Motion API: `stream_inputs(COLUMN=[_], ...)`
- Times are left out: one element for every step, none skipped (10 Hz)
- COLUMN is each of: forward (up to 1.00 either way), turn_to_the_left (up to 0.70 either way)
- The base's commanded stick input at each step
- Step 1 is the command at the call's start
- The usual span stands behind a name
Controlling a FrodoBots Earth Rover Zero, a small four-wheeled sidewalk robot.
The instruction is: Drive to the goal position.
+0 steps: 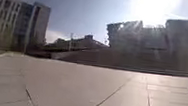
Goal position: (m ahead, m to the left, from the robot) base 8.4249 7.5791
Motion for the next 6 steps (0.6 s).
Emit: stream_inputs(forward=[0.85, 0.85, 0.85, 0.85, 0.85, 0.85], turn_to_the_left=[0.00, 0.00, 0.00, 0.10, 0.34, 0.34])
